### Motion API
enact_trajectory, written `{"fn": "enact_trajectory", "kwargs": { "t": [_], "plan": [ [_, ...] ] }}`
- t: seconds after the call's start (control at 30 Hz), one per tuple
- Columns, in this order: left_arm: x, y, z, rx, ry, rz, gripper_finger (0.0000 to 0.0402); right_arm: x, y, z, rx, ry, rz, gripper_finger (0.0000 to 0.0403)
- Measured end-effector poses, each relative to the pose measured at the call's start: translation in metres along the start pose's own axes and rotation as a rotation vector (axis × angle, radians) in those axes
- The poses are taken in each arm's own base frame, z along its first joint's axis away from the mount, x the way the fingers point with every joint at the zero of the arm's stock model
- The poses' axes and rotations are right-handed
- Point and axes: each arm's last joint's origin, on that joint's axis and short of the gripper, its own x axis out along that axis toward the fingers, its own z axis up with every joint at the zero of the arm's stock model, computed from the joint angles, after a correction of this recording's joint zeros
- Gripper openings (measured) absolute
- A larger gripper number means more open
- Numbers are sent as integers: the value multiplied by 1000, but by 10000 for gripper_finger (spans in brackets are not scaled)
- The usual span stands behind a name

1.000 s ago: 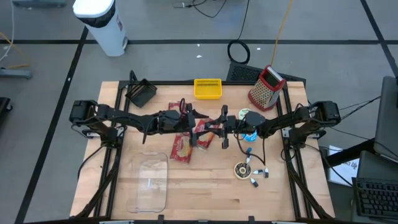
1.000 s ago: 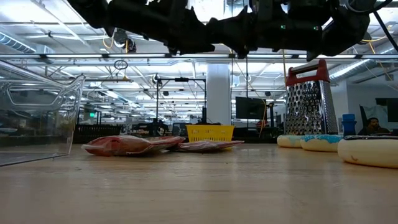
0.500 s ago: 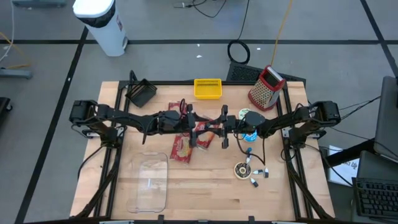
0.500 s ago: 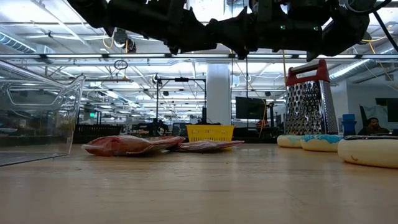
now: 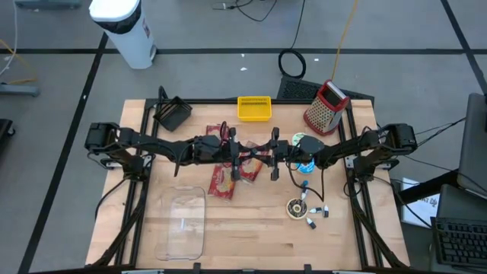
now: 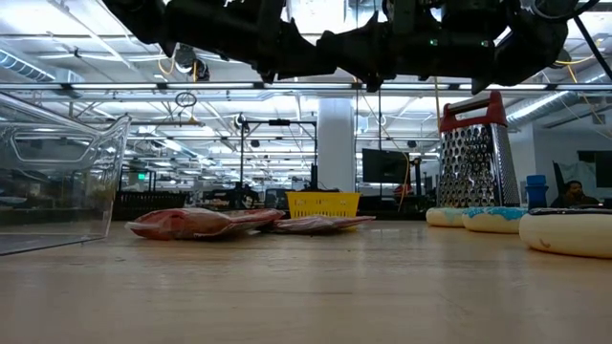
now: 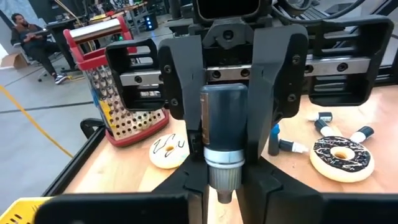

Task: Pick & Place Food Item
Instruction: Put the brown food coloring bottle into the black bin

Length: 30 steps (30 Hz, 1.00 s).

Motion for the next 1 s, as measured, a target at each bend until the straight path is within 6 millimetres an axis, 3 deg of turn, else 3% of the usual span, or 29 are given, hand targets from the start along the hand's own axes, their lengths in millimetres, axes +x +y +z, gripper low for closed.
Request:
{"fn": "enact_trajectory", "kwargs": {
  "t": [0.3,0.43,0.57,0.8,1.0],
  "plan": [
    [-18,10,13,25,47,138,67,-8,-1,18,26,-3,-20,164],
    [-38,23,20,46,143,247,48,-16,-1,29,25,26,-19,188],
    [-68,47,22,-44,267,405,48,-22,-1,34,26,68,-19,198],
    [-118,85,6,-217,489,590,59,-23,-1,31,47,114,-20,193],
    [-151,109,-18,-342,527,736,47,-23,-1,30,42,117,-21,189]
  ]
}}
